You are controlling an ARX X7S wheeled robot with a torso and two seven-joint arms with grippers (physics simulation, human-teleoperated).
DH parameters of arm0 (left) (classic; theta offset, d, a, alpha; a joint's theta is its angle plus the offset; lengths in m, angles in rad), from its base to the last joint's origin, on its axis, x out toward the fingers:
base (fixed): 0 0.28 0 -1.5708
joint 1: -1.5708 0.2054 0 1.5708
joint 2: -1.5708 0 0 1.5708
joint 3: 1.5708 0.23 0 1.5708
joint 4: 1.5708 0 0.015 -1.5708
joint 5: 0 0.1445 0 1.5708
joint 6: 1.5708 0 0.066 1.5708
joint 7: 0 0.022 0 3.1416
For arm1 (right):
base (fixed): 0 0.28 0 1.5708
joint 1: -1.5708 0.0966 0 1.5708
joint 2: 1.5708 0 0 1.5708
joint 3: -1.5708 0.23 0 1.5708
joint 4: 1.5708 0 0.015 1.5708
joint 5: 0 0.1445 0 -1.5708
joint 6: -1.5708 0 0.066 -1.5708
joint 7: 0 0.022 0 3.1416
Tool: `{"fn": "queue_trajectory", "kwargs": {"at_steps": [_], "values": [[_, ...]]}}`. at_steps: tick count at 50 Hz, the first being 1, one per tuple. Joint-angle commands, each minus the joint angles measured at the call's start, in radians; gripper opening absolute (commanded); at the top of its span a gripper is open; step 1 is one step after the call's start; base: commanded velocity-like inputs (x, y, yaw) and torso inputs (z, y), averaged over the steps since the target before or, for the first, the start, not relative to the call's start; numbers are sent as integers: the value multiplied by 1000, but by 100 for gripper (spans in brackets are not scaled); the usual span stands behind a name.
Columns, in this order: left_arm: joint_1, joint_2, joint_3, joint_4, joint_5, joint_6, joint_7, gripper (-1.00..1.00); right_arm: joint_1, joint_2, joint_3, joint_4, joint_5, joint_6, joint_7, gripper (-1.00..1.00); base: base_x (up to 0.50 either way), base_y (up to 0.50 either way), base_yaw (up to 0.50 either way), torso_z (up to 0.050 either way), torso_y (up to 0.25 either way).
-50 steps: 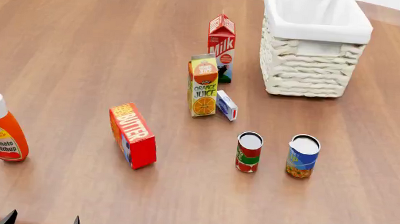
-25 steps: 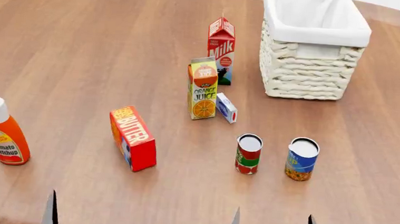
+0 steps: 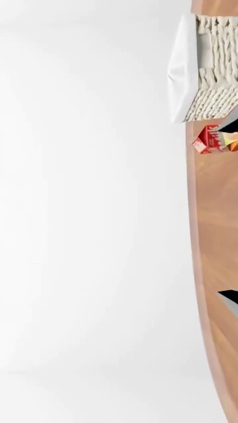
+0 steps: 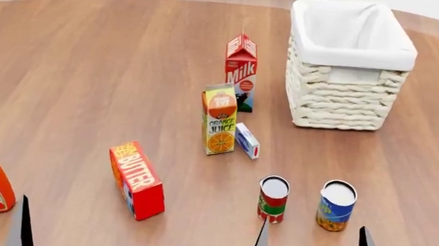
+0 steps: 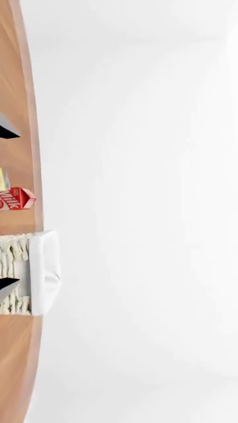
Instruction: Pick up the tomato sauce, and put it in the basket.
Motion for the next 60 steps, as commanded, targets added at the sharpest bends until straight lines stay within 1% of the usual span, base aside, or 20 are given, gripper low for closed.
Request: {"fn": "queue_trajectory", "kwargs": {"at_steps": [1,43,48,52,53,55,57,58,60], "values": [[7,-15,10,33,-11,-10,-19,100,-3,18,-12,-16,6,-3,18,100,500,0,0,0,0],[0,-58,47,16,-7,-10,-72,100,-6,64,-44,-13,24,-17,61,100,500,0,0,0,0],[-3,-63,52,12,-5,-11,-76,100,-11,67,-48,0,18,-46,64,100,500,0,0,0,0],[-10,-66,56,1,-1,-12,-81,100,-17,77,-42,-28,48,-40,61,100,0,0,0,0,3],[-12,-66,57,-6,-2,-10,-81,100,-11,84,-35,-70,80,-1,63,100,0,0,0,0,0],[-15,-69,58,-12,-1,-12,-83,100,-45,110,-57,-49,19,-42,45,100,0,0,0,0,0],[-16,-70,55,-11,-3,-15,-85,100,-70,121,-39,-48,66,-46,36,100,0,0,0,0,0],[-17,-70,53,-14,-4,-15,-88,100,-102,144,-42,-34,33,-77,21,100,0,0,0,0,0],[-18,-71,61,-21,2,-13,-90,100,-141,149,-14,-29,60,-118,21,100,0,0,0,0,0]]}}
